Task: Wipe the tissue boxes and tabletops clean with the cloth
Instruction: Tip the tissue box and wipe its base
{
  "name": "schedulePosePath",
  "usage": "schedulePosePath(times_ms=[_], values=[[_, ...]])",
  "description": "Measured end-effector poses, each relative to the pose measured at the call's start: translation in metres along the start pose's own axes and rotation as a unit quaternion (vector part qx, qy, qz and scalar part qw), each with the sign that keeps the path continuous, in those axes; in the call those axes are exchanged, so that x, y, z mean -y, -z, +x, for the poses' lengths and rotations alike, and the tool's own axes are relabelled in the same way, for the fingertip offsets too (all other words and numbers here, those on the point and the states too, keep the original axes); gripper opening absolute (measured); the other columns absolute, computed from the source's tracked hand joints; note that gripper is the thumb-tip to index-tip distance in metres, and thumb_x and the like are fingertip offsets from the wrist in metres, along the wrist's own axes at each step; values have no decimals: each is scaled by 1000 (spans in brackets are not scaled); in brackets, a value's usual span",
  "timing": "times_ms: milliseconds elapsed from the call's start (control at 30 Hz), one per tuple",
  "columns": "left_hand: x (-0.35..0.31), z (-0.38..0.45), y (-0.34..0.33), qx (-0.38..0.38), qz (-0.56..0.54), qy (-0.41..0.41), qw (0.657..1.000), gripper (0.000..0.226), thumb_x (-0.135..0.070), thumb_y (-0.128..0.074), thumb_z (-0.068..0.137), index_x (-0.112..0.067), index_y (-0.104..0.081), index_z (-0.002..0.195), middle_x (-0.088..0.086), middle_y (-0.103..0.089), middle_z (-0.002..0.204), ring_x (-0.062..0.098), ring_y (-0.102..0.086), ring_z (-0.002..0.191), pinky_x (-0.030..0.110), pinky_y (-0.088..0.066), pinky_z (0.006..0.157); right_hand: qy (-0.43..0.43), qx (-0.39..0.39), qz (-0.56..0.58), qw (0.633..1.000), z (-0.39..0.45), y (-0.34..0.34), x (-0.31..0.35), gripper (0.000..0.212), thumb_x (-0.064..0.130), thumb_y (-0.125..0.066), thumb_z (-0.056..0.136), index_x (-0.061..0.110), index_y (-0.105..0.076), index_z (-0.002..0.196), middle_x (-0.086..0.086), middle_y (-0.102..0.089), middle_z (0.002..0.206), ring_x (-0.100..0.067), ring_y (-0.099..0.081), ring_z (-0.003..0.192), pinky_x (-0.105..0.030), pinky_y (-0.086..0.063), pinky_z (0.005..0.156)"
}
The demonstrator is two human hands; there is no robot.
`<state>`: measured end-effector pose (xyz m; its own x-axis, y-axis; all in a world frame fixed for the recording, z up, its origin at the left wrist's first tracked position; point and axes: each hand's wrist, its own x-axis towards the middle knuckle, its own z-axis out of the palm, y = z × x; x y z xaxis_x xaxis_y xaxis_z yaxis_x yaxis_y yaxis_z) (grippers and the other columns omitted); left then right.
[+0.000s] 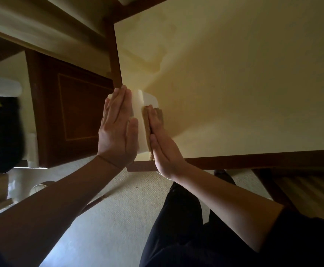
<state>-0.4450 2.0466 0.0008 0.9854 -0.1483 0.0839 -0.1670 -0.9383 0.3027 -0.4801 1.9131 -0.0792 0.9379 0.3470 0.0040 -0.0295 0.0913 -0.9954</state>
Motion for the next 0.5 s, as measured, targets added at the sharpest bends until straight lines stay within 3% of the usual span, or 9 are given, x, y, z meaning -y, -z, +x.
schedulePosePath(times_ms=[100, 233, 367, 433, 500], values=[[1, 0, 0, -2, -5, -1, 1000, 57, -19, -33, 103, 8, -41, 152, 21, -38, 161, 34, -31, 154, 56, -23, 126, 19, -8, 17, 1000, 22, -7, 2, 58, 12, -22, 109, -1, -7, 163, -13, -4, 174, -27, 4, 164, -56, 5, 131], [2, 2, 0, -3, -9, -6, 1000, 56, -18, -33, 103, 8, -42, 151, 22, -40, 160, 34, -33, 153, 59, -25, 124, 30, -8, 26, 999, 57, -2, -5, 57, 9, -23, 108, -5, -15, 163, -8, -9, 173, -25, 0, 164, -50, 4, 132], [3, 2, 1, 2, -10, -8, 1000, 56, -19, -34, 102, 9, -42, 151, 22, -40, 160, 34, -32, 153, 58, -24, 125, -48, -28, -2, 998, 79, 0, -24, 58, 24, -19, 111, -1, -18, 164, -14, -15, 175, -16, -3, 163, -51, 2, 132], [3, 2, 1, 1, -6, -9, 1000, 57, -20, -34, 103, 9, -43, 151, 22, -40, 160, 34, -33, 153, 57, -24, 125, -86, -17, 18, 996, 71, 0, -26, 58, 25, -19, 113, 3, -12, 166, -8, -9, 175, -7, 1, 161, -42, 5, 133], [3, 2, 1, -1, -8, -7, 1000, 57, -21, -33, 103, 9, -43, 151, 22, -40, 160, 34, -33, 153, 56, -24, 125, -111, -8, 55, 992, 53, 1, -23, 56, 21, -21, 114, 7, -8, 166, -2, -4, 175, -6, 5, 161, -43, 4, 133]])
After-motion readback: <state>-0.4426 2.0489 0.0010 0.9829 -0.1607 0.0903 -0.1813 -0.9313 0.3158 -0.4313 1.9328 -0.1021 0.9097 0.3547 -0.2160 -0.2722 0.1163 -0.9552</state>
